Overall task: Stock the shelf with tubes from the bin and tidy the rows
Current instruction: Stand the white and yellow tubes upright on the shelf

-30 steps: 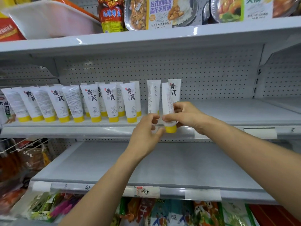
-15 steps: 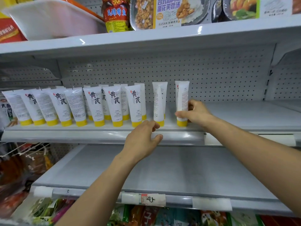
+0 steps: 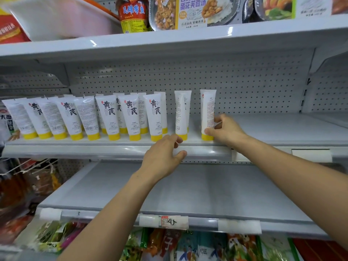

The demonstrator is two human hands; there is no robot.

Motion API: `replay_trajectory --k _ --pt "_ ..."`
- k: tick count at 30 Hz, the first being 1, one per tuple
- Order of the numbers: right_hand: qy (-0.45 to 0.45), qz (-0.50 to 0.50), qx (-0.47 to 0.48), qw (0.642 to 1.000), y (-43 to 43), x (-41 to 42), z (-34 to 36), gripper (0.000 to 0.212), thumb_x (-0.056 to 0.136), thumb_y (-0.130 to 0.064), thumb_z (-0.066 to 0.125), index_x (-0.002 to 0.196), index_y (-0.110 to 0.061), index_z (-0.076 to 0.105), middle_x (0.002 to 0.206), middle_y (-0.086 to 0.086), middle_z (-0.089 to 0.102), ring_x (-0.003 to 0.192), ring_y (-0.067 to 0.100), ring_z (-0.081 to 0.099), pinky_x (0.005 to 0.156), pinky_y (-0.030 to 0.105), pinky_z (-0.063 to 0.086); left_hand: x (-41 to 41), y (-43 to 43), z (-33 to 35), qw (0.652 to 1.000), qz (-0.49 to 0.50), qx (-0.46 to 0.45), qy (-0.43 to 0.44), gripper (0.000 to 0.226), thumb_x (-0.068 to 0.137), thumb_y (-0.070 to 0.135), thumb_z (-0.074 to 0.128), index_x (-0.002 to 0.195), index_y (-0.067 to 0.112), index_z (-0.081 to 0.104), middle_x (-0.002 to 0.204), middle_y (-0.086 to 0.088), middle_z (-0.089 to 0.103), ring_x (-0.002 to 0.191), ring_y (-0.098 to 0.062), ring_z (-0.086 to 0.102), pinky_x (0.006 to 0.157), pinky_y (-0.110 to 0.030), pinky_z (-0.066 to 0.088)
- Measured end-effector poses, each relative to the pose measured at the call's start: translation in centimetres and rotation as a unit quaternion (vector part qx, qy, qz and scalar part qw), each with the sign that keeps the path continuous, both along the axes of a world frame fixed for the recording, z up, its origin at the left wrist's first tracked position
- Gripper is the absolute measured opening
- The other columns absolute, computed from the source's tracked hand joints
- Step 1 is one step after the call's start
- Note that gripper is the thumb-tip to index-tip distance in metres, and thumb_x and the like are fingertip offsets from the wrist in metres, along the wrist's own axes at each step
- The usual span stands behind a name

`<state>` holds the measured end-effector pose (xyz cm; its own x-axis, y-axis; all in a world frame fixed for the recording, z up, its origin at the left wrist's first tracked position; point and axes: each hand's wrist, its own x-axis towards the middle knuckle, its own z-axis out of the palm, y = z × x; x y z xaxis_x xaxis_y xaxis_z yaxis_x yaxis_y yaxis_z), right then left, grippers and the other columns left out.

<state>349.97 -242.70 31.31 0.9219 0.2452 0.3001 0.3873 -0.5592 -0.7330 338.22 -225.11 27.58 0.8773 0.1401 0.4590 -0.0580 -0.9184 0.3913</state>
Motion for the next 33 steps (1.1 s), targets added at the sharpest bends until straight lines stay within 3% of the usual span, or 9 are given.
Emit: replay_trajectory --k 4,10,17,24,29,33 --pt "-0.144 -0.053 -0.162 0.975 -2.0 -4.1 -0.7 0.044 0.090 -0.034 0.056 0.129 -0.019 0.044 0.124 0.000 0.055 0.110 0.022 0.053 0.082 0.036 0.045 -2.1 -0.5 -0.3 1.000 -0.001 -0.004 0.006 0.043 0.090 0.041 0.060 0.129 0.029 0.047 0.114 0.010 0.057 0.099 -0.012 0.057 0.086 -0.037 0.051" --pt "-0.183 0.096 -0.230 0.951 -2.7 -9.8 -4.5 0.039 0.090 -0.029 0.058 0.127 -0.021 0.048 0.127 -0.002 0.053 0.115 0.017 0.050 0.091 0.039 0.047 -7.1 -0.6 -2.6 0.999 0.021 -0.014 0.030 0.040 0.091 0.040 0.061 0.127 0.026 0.051 0.113 0.008 0.057 0.096 -0.011 0.056 0.087 -0.035 0.050" --pt "-0.140 0.203 -0.246 0.937 2.8 -14.5 -9.3 0.040 0.089 -0.032 0.061 0.127 -0.023 0.049 0.126 -0.004 0.054 0.112 0.012 0.052 0.093 0.038 0.048 -14.5 3.8 -7.4 0.993 0.075 -0.042 0.087 0.041 0.091 0.043 0.059 0.128 0.026 0.051 0.112 0.009 0.057 0.092 -0.011 0.058 0.084 -0.035 0.050" --pt "-0.111 0.320 -0.287 0.896 15.0 -18.5 -14.3 0.036 0.090 -0.037 0.059 0.123 -0.025 0.051 0.120 -0.005 0.056 0.106 0.013 0.053 0.091 0.039 0.049 -21.6 13.7 -15.5 0.972 0.134 -0.096 0.168 0.043 0.088 0.037 0.064 0.125 0.019 0.051 0.104 0.004 0.056 0.093 -0.019 0.058 0.074 -0.027 0.041" --pt "-0.044 0.394 -0.276 0.876 28.8 -21.3 -20.2 0.032 0.086 -0.032 0.061 0.117 -0.022 0.058 0.117 -0.002 0.061 0.104 0.016 0.058 0.089 0.036 0.049 -26.2 25.9 -21.7 0.930 0.207 -0.199 0.231 0.039 0.091 0.036 0.062 0.125 0.019 0.051 0.108 0.005 0.056 0.087 -0.017 0.057 0.078 -0.030 0.046" --pt "0.066 0.434 -0.286 0.852 40.9 -23.8 -27.4 0.023 0.084 -0.024 0.064 0.106 -0.016 0.061 0.103 0.000 0.064 0.093 0.018 0.060 0.083 0.034 0.049 -29.4 37.7 -27.2 0.880 0.291 -0.266 0.267 0.036 0.092 0.035 0.061 0.122 0.018 0.055 0.107 0.003 0.064 0.103 -0.018 0.060 0.087 -0.028 0.043"
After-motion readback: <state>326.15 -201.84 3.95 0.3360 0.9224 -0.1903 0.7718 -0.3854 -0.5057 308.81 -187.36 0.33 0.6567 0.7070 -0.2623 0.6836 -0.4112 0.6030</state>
